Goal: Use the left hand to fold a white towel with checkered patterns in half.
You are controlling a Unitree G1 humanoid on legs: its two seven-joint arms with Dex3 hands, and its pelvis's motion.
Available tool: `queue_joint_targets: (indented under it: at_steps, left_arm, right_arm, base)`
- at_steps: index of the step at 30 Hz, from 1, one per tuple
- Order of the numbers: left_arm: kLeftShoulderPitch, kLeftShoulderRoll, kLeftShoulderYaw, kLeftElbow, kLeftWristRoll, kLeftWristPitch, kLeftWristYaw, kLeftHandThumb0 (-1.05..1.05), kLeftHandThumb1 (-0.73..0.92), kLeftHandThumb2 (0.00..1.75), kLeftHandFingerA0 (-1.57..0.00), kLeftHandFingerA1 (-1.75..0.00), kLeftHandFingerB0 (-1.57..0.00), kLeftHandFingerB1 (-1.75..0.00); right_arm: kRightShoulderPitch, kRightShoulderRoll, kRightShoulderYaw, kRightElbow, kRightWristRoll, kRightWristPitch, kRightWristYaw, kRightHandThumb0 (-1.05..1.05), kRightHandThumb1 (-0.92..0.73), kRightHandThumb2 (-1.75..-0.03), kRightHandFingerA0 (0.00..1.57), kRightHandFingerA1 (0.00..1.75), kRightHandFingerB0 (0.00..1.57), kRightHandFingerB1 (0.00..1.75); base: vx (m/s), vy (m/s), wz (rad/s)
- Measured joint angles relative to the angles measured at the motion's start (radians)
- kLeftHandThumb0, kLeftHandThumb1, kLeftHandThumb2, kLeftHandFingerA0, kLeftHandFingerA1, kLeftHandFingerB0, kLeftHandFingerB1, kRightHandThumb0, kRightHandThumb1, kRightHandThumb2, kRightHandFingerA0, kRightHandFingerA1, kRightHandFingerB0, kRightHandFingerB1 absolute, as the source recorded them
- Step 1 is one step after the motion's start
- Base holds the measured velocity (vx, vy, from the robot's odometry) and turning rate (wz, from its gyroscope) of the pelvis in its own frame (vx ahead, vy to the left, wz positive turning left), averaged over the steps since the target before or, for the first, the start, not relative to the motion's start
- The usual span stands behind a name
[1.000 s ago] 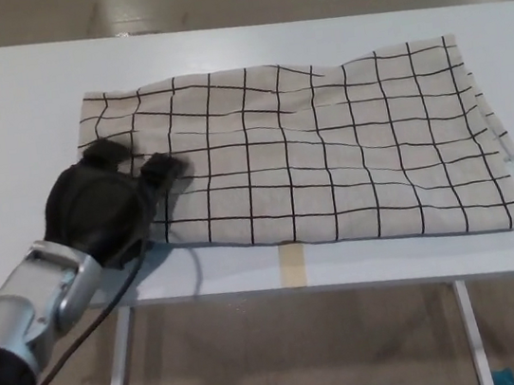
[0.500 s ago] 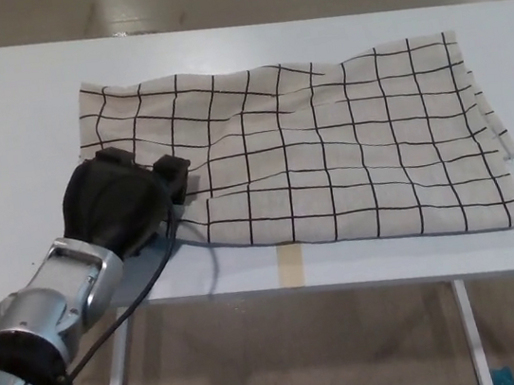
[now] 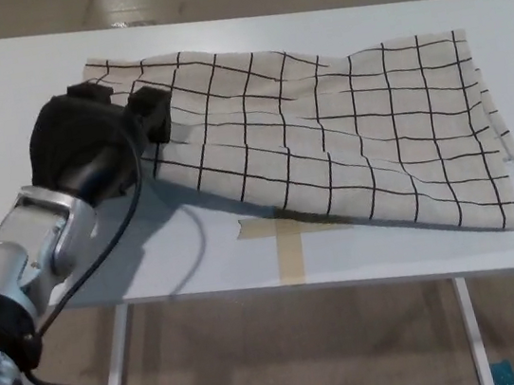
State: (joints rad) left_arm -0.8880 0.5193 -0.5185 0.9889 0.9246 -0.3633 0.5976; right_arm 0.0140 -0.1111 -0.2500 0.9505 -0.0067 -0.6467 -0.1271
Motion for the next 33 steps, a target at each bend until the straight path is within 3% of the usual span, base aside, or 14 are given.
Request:
queue_joint_targets:
  at_steps: [17,18,20,21,22,24,25,26,27,28,30,31,33]
  left_arm:
    - [-0.139,0.06,0.009,-0.098,0.012,-0.026,0.071,-0.25,0.64,0.54,-0.79,-1.75,-0.59,-1.75]
    - [-0.144,0.058,0.006,-0.101,0.016,-0.026,0.074,-0.35,0.45,0.79,-1.15,-1.44,-0.89,-1.31]
    - [-0.15,0.055,-0.002,-0.109,0.02,-0.026,0.078,-0.32,0.45,0.8,-1.16,-1.43,-0.9,-1.29]
    - [-0.154,0.05,-0.01,-0.116,0.023,-0.027,0.079,-0.32,0.45,0.8,-1.16,-1.43,-0.9,-1.29]
    - [-0.159,0.044,-0.022,-0.125,0.03,-0.03,0.08,-0.21,0.63,0.56,-0.86,-1.75,-0.61,-1.74]
    - [-0.168,0.032,-0.051,-0.149,0.044,-0.043,0.082,-0.2,0.62,0.56,-0.86,-1.75,-0.63,-1.71]
    - [-0.169,0.03,-0.058,-0.155,0.047,-0.047,0.082,-0.2,0.58,0.58,-0.89,-1.73,-0.72,-1.59]
    - [-0.177,0.019,-0.084,-0.175,0.057,-0.064,0.083,-0.2,0.58,0.58,-0.89,-1.73,-0.72,-1.59]
    - [-0.179,0.017,-0.091,-0.18,0.06,-0.069,0.083,-0.26,0.54,0.58,-0.92,-1.69,-0.99,-1.11]
    - [-0.187,0.009,-0.119,-0.199,0.072,-0.093,0.083,-0.3,0.49,0.57,-0.95,-1.66,-1.07,-0.65]
    - [-0.196,0.001,-0.149,-0.217,0.085,-0.116,0.083,-0.29,0.51,0.55,-0.98,-1.62,-1.11,-0.71]
    - [-0.203,-0.008,-0.172,-0.231,0.095,-0.132,0.083,-0.27,0.52,0.58,-0.96,-1.65,-0.8,-1.57]
    - [-0.206,-0.014,-0.184,-0.238,0.101,-0.142,0.083,-0.27,0.52,0.58,-0.96,-1.65,-0.8,-1.57]
  right_arm:
    - [-0.002,-0.009,0.003,0.003,-0.001,-0.002,0.004,-0.57,-0.71,-0.62,0.47,0.49,0.45,0.38]
    - [-0.002,-0.009,0.003,0.003,-0.001,-0.002,0.004,-0.57,-0.71,-0.62,0.48,0.5,0.46,0.38]
    - [-0.002,-0.009,0.003,0.003,-0.001,-0.004,0.004,-0.57,-0.71,-0.62,0.5,0.54,0.48,0.39]
    - [-0.002,-0.009,0.002,0.004,0.0,-0.005,0.005,-0.57,-0.71,-0.62,0.5,0.54,0.48,0.39]
    - [-0.002,-0.009,0.002,0.004,0.0,-0.006,0.005,-0.57,-0.71,-0.62,0.52,0.58,0.5,0.39]
    - [-0.002,-0.009,0.002,0.004,0.0,-0.007,0.005,-0.57,-0.71,-0.62,0.52,0.58,0.5,0.39]
    - [-0.003,-0.009,0.003,0.003,0.0,-0.007,0.005,-0.57,-0.71,-0.62,0.55,0.62,0.52,0.4]
    - [-0.003,-0.009,0.003,0.003,0.0,-0.007,0.005,-0.57,-0.71,-0.62,0.55,0.62,0.52,0.4]
    - [-0.004,-0.009,0.003,0.003,0.0,-0.007,0.005,-0.57,-0.71,-0.62,0.55,0.63,0.52,0.4]
    - [-0.004,-0.009,0.003,0.001,0.0,-0.007,0.005,-0.57,-0.71,-0.62,0.55,0.67,0.53,0.4]
    - [-0.005,-0.009,0.002,-0.001,0.0,-0.007,0.004,-0.57,-0.71,-0.62,0.55,0.68,0.54,0.4]
    - [-0.006,-0.009,0.002,-0.002,0.0,-0.007,0.004,-0.57,-0.71,-0.62,0.55,0.65,0.56,0.41]
    - [-0.008,-0.008,0.002,-0.002,0.001,-0.007,0.005,-0.57,-0.71,-0.62,0.55,0.65,0.56,0.41]
  base:
    - [0.0,0.0,0.0]
    - [0.0,0.0,0.0]
    - [0.0,0.0,0.0]
    - [0.0,0.0,0.0]
    - [0.0,0.0,0.0]
    - [0.0,0.0,0.0]
    - [0.0,0.0,0.0]
    - [0.0,0.0,0.0]
    - [0.0,0.0,0.0]
    - [0.0,0.0,0.0]
    - [0.0,0.0,0.0]
    - [0.0,0.0,0.0]
    - [0.0,0.0,0.0]
